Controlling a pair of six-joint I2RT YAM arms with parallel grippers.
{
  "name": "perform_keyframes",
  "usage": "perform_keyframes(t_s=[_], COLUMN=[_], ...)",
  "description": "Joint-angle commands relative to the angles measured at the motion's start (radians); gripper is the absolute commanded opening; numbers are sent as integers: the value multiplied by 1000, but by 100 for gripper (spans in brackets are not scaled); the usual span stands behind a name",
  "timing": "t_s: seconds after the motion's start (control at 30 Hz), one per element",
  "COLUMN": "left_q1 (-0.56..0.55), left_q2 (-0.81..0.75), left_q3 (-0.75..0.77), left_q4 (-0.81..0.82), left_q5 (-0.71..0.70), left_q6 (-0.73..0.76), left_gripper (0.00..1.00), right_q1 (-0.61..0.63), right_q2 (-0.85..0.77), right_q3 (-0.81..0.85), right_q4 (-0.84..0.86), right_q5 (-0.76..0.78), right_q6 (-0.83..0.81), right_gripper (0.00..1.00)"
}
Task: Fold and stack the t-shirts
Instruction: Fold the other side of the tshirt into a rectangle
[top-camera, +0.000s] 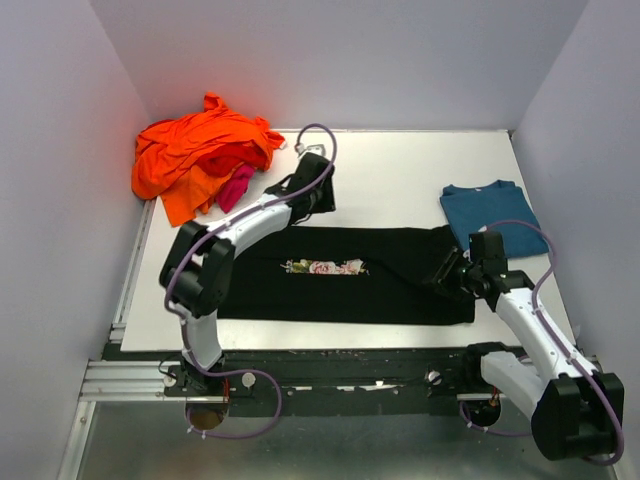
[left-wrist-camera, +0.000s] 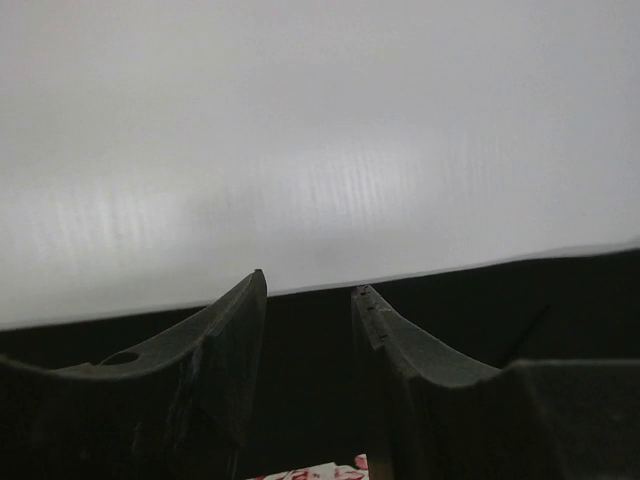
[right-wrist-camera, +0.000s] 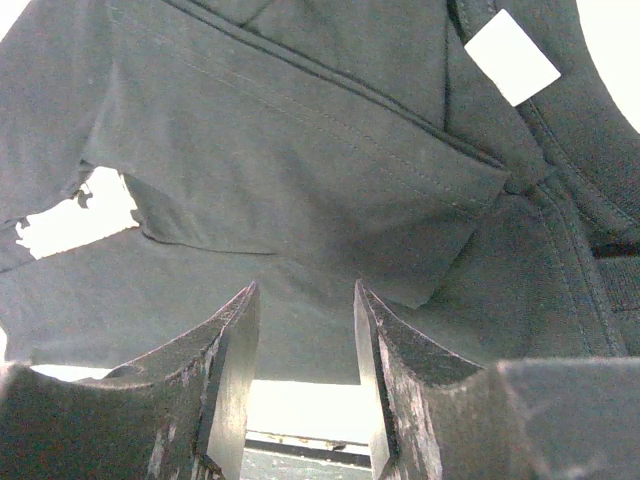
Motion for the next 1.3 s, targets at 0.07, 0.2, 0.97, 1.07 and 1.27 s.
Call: perform_keyframes(t_s=[0.07, 0.2, 0.97, 1.07, 1.27], left_q1=[-70, -87, -110, -108, -110], left_q2=[135, 215, 439, 441, 442], left_q3=[175, 230, 364, 366, 364], left_q4=[0, 14, 37, 34, 31], left_q5=[208, 275, 476, 470, 466], left_q6=[14, -14, -95, -95, -93], left_gripper=[54, 54, 52, 52, 52], right_q1=[0, 0, 75, 82, 95], right_q2=[113, 240, 699, 719, 698], right_q3=[140, 164, 345, 351, 343], right_q4=[146, 315, 340, 332, 326], right_q5=[-93, -144, 11, 12, -15], right_q6=[-128, -153, -193, -193, -196], right_gripper=[50, 50, 50, 50, 40])
